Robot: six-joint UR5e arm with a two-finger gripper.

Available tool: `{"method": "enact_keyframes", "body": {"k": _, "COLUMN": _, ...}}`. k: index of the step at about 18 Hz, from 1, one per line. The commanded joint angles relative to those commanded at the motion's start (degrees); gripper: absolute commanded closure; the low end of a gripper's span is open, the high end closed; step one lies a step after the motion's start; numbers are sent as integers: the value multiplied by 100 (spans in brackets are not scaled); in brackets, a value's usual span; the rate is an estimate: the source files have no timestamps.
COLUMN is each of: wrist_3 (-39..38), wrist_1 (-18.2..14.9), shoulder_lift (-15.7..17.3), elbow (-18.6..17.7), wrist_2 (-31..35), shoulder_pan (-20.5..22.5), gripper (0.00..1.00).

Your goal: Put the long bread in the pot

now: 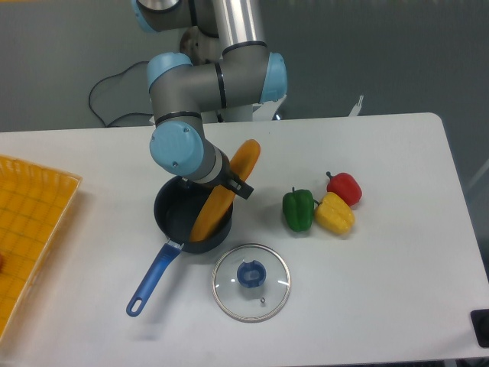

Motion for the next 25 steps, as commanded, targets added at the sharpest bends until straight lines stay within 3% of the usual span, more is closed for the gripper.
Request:
{"method": "enact_keyframes", "body": {"k": 12, "wrist_3": 158, "wrist_1": -17, "shoulder_lift": 35, "elbow": 53, "wrist_2": -61, "shoulder_pan": -18, "gripper": 1}}
{"method": "enact_keyframes", "body": {"k": 19, "wrist_3": 115, "wrist_1": -35, "shoulder_lift": 210, "elbow": 588, "wrist_2": -1177, "shoulder_pan": 378, "gripper": 0}}
{"method": "enact_keyframes", "body": {"k": 25, "wrist_3": 141, "wrist_1": -18, "shoulder_lift": 378, "elbow": 598, "wrist_2": -1204, "shoulder_pan": 825, "gripper": 0}}
